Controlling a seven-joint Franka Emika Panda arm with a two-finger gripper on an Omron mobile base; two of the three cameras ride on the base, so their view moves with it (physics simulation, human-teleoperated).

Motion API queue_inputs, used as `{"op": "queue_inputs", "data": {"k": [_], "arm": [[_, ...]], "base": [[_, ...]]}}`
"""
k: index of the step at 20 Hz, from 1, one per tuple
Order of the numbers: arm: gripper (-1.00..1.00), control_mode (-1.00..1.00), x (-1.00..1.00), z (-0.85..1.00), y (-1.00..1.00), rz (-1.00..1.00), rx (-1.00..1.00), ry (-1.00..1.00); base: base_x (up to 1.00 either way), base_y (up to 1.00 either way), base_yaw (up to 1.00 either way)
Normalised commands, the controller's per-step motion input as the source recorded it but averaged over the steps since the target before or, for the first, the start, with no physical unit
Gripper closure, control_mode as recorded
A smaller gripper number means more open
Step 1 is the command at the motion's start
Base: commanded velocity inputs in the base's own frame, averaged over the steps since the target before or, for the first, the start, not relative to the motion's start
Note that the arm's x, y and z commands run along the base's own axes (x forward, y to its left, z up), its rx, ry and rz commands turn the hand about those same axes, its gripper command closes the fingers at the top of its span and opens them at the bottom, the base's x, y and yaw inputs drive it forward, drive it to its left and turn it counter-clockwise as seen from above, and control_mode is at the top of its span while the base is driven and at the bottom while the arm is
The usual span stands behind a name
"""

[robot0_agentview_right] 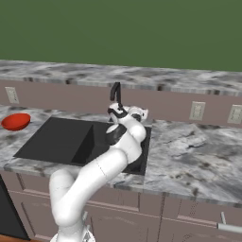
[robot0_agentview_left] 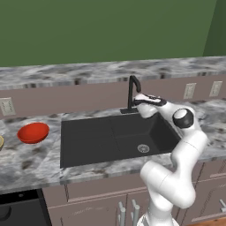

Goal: Rinse each bowl for a few seconds and place them down in the sink or on the counter.

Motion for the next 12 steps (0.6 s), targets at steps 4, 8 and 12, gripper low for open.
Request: {"op": "queue_inputs", "data": {"k": [4, 8, 12], "arm": [[-1.00, -1.00, 0.00, -0.30, -0.72, -0.12, 0.05, 0.00], [-1.00, -1.00, -0.01, -0.29, -0.76, -0.12, 0.05, 0.00], [-1.00, -1.00, -0.09, -0.29, -0.80, -0.10, 0.06, 0.00]], "base": [[0.00, 0.00, 0.00], [0.00, 0.00, 0.00], [0.00, 0.00, 0.00]]}}
